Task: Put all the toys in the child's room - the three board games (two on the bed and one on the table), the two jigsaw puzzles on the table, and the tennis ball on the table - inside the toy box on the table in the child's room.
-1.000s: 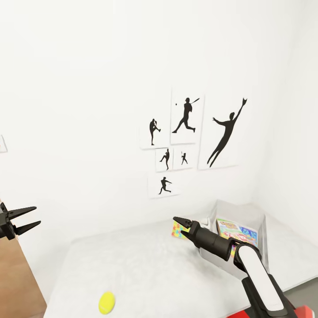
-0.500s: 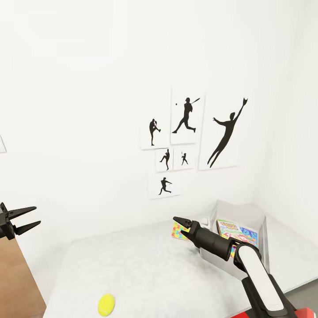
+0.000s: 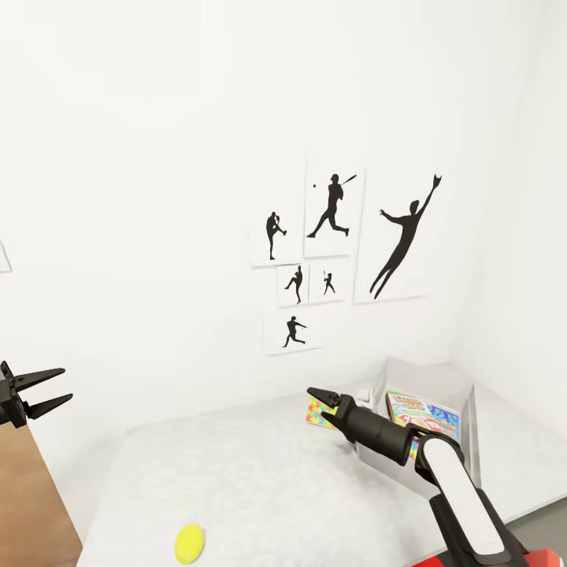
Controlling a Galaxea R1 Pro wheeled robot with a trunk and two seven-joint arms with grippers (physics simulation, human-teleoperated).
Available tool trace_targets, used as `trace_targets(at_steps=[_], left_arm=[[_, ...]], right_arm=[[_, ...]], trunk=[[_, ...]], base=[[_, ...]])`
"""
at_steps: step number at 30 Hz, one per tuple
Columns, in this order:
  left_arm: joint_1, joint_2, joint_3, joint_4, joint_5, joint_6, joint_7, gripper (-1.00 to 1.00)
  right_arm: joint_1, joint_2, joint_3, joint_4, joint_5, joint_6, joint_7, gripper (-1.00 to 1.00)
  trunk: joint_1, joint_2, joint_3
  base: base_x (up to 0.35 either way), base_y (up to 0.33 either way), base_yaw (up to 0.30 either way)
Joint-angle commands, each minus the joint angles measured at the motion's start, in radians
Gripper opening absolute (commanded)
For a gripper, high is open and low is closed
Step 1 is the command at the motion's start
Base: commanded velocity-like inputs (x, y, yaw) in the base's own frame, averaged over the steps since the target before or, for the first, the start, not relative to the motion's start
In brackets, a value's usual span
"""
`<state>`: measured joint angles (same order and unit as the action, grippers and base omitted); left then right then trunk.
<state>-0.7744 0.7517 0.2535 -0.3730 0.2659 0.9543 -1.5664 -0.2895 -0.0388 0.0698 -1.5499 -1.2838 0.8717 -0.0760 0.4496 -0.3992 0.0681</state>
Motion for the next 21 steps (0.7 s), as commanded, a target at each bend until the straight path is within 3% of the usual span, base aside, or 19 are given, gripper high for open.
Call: trace_targets(at_steps=[1,5,8,10,11,14,16,21], left_arm=[[0.0,0.0,0.001,0.0,-0.002,0.011,-0.004,1.0],[0.0,-0.001,0.0,0.0,-0.002,0.011,-0.004,1.0],[0.0,-0.001,0.0,0.0,-0.002,0.011,-0.004,1.0],[0.0,-0.001,0.0,0.0,-0.002,0.01,-0.004,1.0],[0.0,-0.002,0.0,0.0,-0.002,0.01,-0.004,1.0],[0.0,-0.002,-0.001,0.0,-0.002,0.01,-0.004,1.0],[0.0,-0.002,0.0,0.0,-0.001,0.01,-0.004,1.0],[0.0,-0.002,-0.002,0.0,-0.001,0.009,-0.004,1.0]], right_arm=[[0.0,0.0,0.001,0.0,-0.008,0.002,-0.01,1.0],[-0.026,-0.002,-0.002,0.004,-0.003,0.009,-0.065,1.0],[-0.109,-0.004,-0.005,0.008,-0.007,0.043,-0.169,1.0],[-0.203,0.004,-0.008,0.03,-0.01,0.085,-0.287,1.0],[-0.227,0.005,-0.009,0.042,-0.01,0.092,-0.315,1.0],[-0.359,0.01,-0.009,0.131,-0.013,0.113,-0.433,1.0],[-0.412,0.011,-0.007,0.18,-0.013,0.117,-0.467,1.0],[-0.614,0.017,-0.001,0.46,-0.007,0.119,-0.558,1.0]], trunk=[[0.0,-0.001,0.0],[0.0,-0.001,0.0],[0.0,-0.001,0.0],[0.0,-0.001,0.0],[0.0,-0.001,0.0],[0.0,-0.001,0.0],[0.0,-0.001,0.0],[0.0,-0.001,0.0]], base=[[0.0,0.0,0.0],[0.0,0.0,0.0],[0.0,0.0,0.0],[0.0,0.0,0.0],[0.0,0.0,0.0],[0.0,0.0,0.0],[0.0,0.0,0.0],[0.0,0.0,0.0]])
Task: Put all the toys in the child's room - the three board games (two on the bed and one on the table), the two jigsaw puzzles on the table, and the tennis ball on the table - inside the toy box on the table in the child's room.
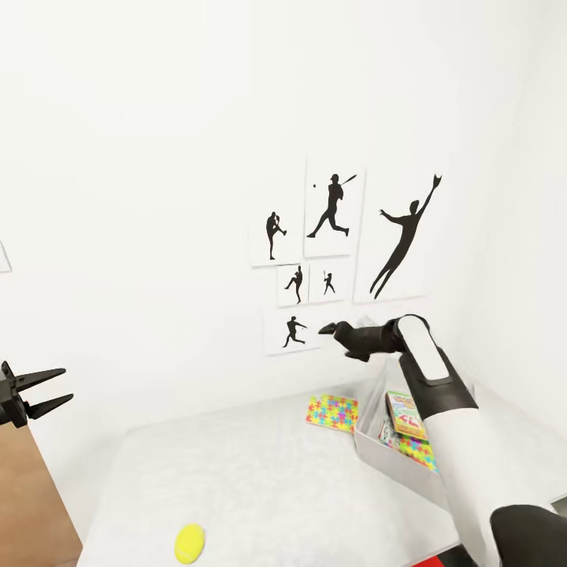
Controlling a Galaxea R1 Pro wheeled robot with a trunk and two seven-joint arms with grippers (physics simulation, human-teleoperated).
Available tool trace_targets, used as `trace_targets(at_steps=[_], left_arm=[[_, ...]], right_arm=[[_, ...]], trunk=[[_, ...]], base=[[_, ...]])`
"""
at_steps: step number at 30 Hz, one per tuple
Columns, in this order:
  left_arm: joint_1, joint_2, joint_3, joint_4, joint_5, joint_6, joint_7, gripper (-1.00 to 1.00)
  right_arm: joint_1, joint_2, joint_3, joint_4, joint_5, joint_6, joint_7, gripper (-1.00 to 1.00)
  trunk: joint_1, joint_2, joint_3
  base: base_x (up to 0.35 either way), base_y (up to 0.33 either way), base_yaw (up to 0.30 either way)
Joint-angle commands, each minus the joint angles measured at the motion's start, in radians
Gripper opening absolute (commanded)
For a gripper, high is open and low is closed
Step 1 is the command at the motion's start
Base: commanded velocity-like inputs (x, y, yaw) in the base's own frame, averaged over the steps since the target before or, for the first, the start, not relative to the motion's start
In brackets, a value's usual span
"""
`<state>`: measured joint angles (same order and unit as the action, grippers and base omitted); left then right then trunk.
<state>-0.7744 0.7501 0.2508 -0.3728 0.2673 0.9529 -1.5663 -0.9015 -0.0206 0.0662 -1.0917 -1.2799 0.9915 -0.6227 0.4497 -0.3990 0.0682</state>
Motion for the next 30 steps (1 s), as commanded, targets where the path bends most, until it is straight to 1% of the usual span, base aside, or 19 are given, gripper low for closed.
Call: trace_targets(at_steps=[1,3,4,5,6,7,9,11,12,13,15,18,21,24,25,26,27,28,30], left_arm=[[0.0,0.0,0.001,0.0,-0.002,0.011,-0.004,1.0],[0.0,0.0,-0.001,0.0,0.0,0.011,-0.004,1.0],[0.0,0.0,-0.002,0.0,0.0,0.011,-0.004,1.0],[0.0,0.0,-0.002,0.0,0.0,0.011,-0.004,1.0],[0.0,0.0,-0.003,0.0,0.001,0.012,-0.004,1.0],[0.0,-0.001,-0.003,-0.001,0.001,0.012,-0.004,1.0],[0.0,-0.001,-0.003,-0.012,0.001,0.012,-0.004,1.0],[0.0,-0.002,-0.003,-0.021,0.001,0.013,-0.004,1.0],[0.0,-0.002,-0.004,-0.029,0.0,0.014,-0.004,1.0],[0.0,-0.002,-0.005,-0.032,0.0,0.014,-0.004,1.0],[0.0,-0.003,-0.021,-0.039,0.0,0.015,-0.004,1.0],[0.0,-0.002,-0.051,-0.044,0.0,0.019,-0.004,1.0],[0.0,-0.003,-0.064,-0.062,0.002,0.026,-0.004,1.0],[0.0,-0.004,-0.075,-0.139,0.003,0.066,-0.004,1.0],[0.0,-0.006,-0.087,-0.173,0.004,0.079,-0.004,1.0],[0.0,-0.007,-0.094,-0.188,0.004,0.083,-0.004,1.0],[0.0,-0.008,-0.112,-0.211,0.005,0.089,-0.004,1.0],[0.0,-0.01,-0.129,-0.226,0.006,0.094,-0.004,1.0],[0.0,-0.015,-0.147,-0.241,0.01,0.094,-0.004,1.0]], right_arm=[[-0.022,-0.001,0.003,0.041,-0.01,-0.002,-0.017,1.0],[-0.092,0.003,0.004,0.191,-0.007,-0.005,-0.031,1.0],[-0.108,0.006,0.005,0.223,-0.005,-0.006,-0.033,1.0],[-0.136,0.011,0.006,0.276,0.002,-0.006,-0.036,1.0],[-0.159,0.017,0.006,0.314,0.017,-0.007,-0.038,1.0],[-0.168,0.02,0.006,0.328,0.029,-0.007,-0.039,1.0],[-0.191,0.03,0.006,0.361,0.094,-0.007,-0.04,1.0],[-0.197,0.033,0.005,0.368,0.13,-0.007,-0.04,1.0],[-0.201,0.039,0.005,0.372,0.161,-0.006,-0.04,1.0],[-0.202,0.042,0.005,0.374,0.174,-0.006,-0.039,1.0],[-0.204,0.051,0.004,0.377,0.206,-0.006,-0.039,1.0],[-0.206,0.061,0.005,0.378,0.221,-0.007,-0.039,1.0],[-0.206,0.068,0.005,0.379,0.227,-0.007,-0.04,1.0],[-0.206,0.071,0.006,0.38,0.229,-0.007,-0.04,1.0],[-0.206,0.072,0.006,0.38,0.23,-0.007,-0.04,1.0],[-0.206,0.072,0.006,0.38,0.23,-0.007,-0.04,1.0],[-0.206,0.072,0.006,0.38,0.23,-0.007,-0.04,1.0],[-0.206,0.072,0.006,0.38,0.23,-0.007,-0.04,1.0],[-0.206,0.073,0.006,0.38,0.231,-0.007,-0.04,1.0]], trunk=[[0.0,-0.001,-0.001],[0.0,-0.001,-0.001],[0.0,-0.001,-0.001],[0.0,-0.001,-0.001],[0.0,-0.001,-0.001],[0.0,-0.001,-0.001],[0.0,-0.001,-0.001],[0.0,-0.001,-0.001],[0.0,-0.001,-0.001],[0.0,-0.001,-0.001],[0.0,-0.001,-0.001],[0.0,-0.001,-0.001],[0.0,-0.001,-0.001],[0.0,-0.001,-0.001],[0.0,-0.001,-0.001],[0.0,-0.001,-0.001],[0.0,-0.001,-0.001],[0.0,-0.001,-0.001],[0.0,-0.001,-0.001]], base=[[0.0,0.0,0.0],[0.0,0.0,0.0],[0.0,0.0,0.0],[0.0,0.0,0.0],[0.0,0.0,0.0],[0.0,0.0,0.0],[0.0,0.0,0.0],[0.0,0.0,0.0],[0.0,0.0,0.0],[0.0,0.0,0.0],[0.0,0.0,0.0],[0.0,0.0,0.0],[0.0,0.0,0.0],[0.0,0.0,0.0],[0.0,0.0,0.0],[0.0,0.0,0.0],[0.0,0.0,0.0],[0.0,0.0,0.0],[0.0,0.0,0.0]])
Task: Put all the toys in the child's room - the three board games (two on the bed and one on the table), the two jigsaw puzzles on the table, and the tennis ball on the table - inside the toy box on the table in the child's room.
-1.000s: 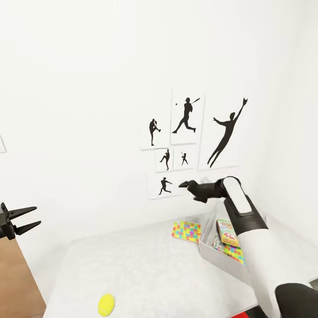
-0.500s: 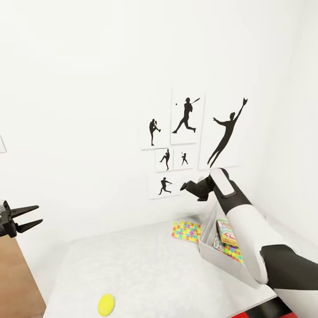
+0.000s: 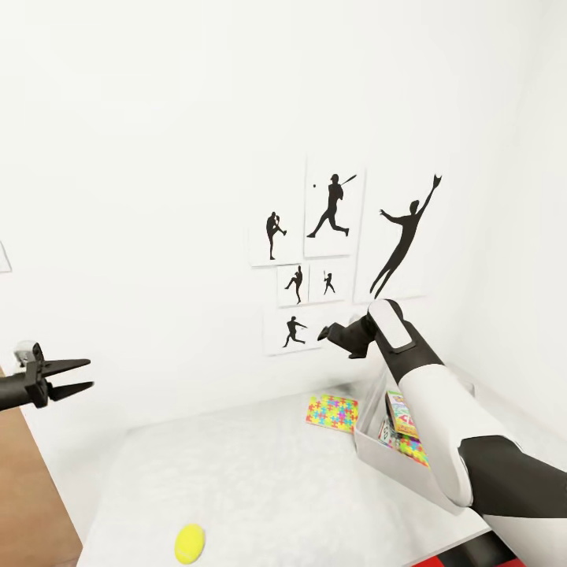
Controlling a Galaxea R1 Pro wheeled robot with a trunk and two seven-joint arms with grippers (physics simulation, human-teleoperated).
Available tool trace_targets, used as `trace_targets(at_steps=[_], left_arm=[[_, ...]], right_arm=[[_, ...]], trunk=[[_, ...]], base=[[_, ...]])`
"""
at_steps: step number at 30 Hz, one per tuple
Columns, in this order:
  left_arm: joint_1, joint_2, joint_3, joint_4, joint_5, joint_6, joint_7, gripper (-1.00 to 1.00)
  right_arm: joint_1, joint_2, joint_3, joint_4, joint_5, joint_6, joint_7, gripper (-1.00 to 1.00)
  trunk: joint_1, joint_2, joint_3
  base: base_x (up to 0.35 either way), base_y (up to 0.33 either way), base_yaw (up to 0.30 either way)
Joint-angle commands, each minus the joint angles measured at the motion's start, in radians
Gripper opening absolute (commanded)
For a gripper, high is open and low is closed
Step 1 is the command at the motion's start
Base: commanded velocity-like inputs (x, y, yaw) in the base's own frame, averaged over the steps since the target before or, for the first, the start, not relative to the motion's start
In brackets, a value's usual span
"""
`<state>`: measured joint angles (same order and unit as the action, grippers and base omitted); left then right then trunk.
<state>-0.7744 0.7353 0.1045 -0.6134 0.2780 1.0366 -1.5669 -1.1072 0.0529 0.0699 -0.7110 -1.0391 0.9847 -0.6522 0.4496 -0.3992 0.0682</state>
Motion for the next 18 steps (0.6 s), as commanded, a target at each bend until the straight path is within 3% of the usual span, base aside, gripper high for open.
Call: trace_targets(at_steps=[1,9,18], left_arm=[[0.0,-0.009,-0.008,-0.007,0.002,0.011,-0.004,1.0],[0.0,-0.087,-0.037,-0.037,0.007,0.011,-0.004,1.0],[0.0,-0.199,-0.092,-0.184,0.012,0.011,-0.004,1.0]], right_arm=[[0.0,0.0,0.002,-0.001,-0.01,0.0,-0.01,1.0],[0.0,0.001,0.002,0.0,-0.01,0.0,-0.01,1.0],[0.0,0.006,0.002,0.002,-0.01,-0.038,-0.01,1.0]], trunk=[[0.0,-0.001,-0.001],[0.0,-0.001,-0.001],[0.0,-0.001,-0.002]], base=[[0.0,0.0,0.0],[0.0,0.0,0.0],[0.0,0.0,0.0]])
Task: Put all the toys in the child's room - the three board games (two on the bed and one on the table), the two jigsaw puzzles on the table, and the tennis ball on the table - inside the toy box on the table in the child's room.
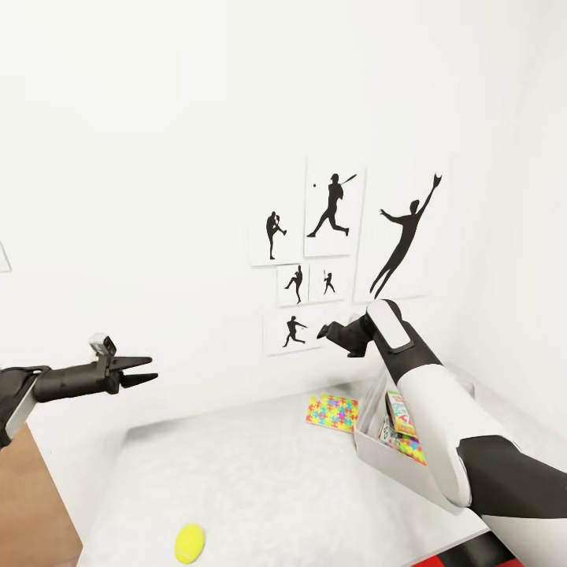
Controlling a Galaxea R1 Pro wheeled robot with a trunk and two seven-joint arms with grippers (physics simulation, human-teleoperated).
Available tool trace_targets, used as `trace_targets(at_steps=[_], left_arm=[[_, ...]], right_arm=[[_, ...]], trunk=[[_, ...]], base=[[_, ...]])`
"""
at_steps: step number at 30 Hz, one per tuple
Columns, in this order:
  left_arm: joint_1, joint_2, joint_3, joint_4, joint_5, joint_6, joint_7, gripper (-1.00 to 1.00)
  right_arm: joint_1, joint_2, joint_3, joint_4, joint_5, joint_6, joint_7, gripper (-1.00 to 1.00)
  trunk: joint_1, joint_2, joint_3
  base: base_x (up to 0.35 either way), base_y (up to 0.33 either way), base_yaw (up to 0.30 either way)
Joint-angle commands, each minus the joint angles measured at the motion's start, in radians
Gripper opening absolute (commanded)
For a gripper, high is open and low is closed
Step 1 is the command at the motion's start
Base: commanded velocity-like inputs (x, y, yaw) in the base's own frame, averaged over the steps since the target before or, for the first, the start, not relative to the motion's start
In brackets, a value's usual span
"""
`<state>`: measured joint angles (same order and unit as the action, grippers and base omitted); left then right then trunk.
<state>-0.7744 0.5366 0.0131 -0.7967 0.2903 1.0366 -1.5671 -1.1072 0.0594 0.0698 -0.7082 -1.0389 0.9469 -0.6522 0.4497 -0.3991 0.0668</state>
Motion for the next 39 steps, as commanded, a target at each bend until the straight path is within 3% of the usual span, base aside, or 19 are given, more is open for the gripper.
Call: trace_targets(at_steps=[1,3,8,21,27,33,35,39], left_arm=[[0.0,-0.008,-0.008,-0.011,0.0,0.011,-0.004,1.0],[0.0,-0.029,-0.044,-0.046,-0.001,0.011,-0.004,1.0],[0.0,-0.034,-0.089,-0.082,0.0,0.011,-0.004,1.0],[0.014,-0.024,-0.103,-0.093,0.0,0.011,-0.004,1.0],[0.019,-0.001,-0.102,-0.086,0.004,0.011,-0.004,1.0],[0.021,0.004,-0.101,-0.084,0.006,0.011,-0.004,1.0],[0.021,0.005,-0.101,-0.084,0.004,0.011,-0.004,1.0],[0.021,0.005,-0.102,-0.084,0.002,0.011,-0.004,1.0]], right_arm=[[0.0,0.0,0.002,-0.001,-0.01,-0.001,-0.01,1.0],[0.0,0.0,0.003,-0.001,-0.01,-0.004,-0.01,1.0],[0.0,0.0,0.003,-0.001,-0.01,-0.007,-0.01,1.0],[0.0,-0.001,0.004,-0.002,-0.009,-0.013,-0.01,1.0],[-0.001,-0.01,0.017,-0.002,-0.009,-0.013,-0.012,1.0],[-0.014,-0.017,0.024,-0.002,-0.004,-0.013,-0.012,1.0],[-0.022,-0.018,0.024,-0.002,0.016,-0.012,-0.012,1.0],[-0.044,-0.01,0.022,-0.001,0.133,-0.01,-0.011,1.0]], trunk=[[0.0,-0.001,-0.001],[0.0,-0.001,-0.003],[0.0,-0.001,-0.009],[0.0,-0.001,-0.03],[0.0,-0.001,-0.04],[0.0,-0.001,-0.049],[0.0,-0.001,-0.053],[0.0,-0.001,-0.059]], base=[[0.0,0.0,0.0],[0.0,0.0,0.0],[0.0,0.0,0.0],[0.0,0.0,0.0],[0.0,0.0,0.0],[0.0,0.0,0.0],[0.0,0.0,0.0],[0.0,0.0,0.0]])
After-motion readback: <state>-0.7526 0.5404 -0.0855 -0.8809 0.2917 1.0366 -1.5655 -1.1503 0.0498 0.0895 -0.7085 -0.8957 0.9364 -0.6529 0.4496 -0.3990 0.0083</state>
